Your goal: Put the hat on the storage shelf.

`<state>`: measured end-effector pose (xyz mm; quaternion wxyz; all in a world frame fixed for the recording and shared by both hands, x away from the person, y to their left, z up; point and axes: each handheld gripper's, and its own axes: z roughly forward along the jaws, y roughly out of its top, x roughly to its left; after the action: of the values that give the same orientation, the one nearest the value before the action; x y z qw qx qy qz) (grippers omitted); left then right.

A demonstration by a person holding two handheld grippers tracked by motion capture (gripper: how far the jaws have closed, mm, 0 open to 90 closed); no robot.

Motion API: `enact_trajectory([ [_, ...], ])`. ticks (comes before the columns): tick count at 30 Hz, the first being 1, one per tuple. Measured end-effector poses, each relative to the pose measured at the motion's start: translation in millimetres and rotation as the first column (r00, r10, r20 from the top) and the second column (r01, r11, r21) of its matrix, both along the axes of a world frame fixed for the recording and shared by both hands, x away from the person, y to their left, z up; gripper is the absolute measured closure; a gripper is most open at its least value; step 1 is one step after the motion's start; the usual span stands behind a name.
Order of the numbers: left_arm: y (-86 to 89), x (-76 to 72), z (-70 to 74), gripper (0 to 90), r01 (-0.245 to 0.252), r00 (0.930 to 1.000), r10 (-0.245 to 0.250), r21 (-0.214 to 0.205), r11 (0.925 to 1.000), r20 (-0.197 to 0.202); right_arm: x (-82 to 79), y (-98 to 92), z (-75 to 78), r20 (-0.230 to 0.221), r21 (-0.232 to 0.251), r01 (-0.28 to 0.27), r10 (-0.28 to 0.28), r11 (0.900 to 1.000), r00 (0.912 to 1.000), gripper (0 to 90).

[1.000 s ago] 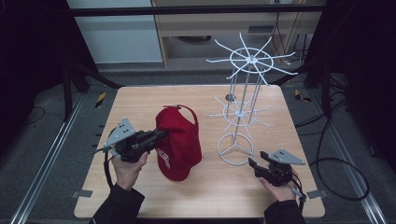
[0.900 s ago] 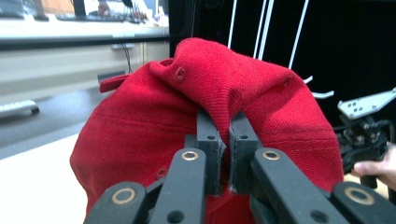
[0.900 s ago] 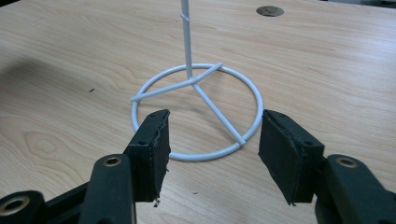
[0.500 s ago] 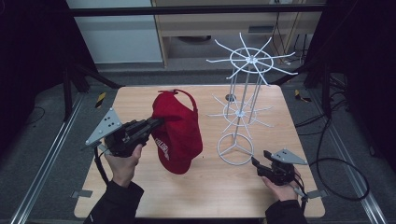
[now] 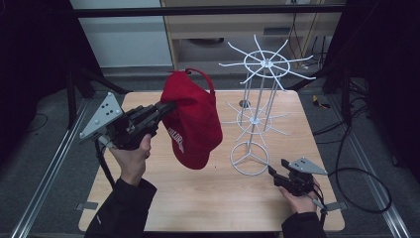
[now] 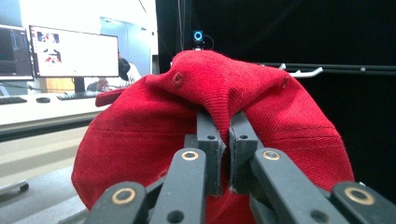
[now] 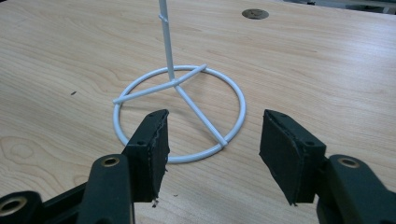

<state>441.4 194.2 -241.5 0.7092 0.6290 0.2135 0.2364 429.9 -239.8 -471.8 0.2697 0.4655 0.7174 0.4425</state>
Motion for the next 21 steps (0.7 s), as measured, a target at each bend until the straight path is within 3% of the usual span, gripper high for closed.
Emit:
enact_trajectory([
  [8,-3.7,11.3,15.5,85.5,0.006,0.9998,-0.005,-0.045,0.999,0.02,1.2,0.8,-1.1,-0.004,-0.001,-0.001,0.001,1.0,1.0,42.4],
  [14,-6.7,16.6,22.7,85.5,0.006,0.9994,-0.004,-0.055,0.9984,0.034,1.4,0.2,-1.3,-0.007,0.001,0.001,-0.001,1.0,1.0,42.4],
  [21,-17.9,27.4,26.9,85.5,0.028,0.9994,-0.027,-0.071,0.9971,0.023,1.9,0.3,-1.8,-0.01,-0.001,-0.002,0.002,1.0,1.0,42.4],
])
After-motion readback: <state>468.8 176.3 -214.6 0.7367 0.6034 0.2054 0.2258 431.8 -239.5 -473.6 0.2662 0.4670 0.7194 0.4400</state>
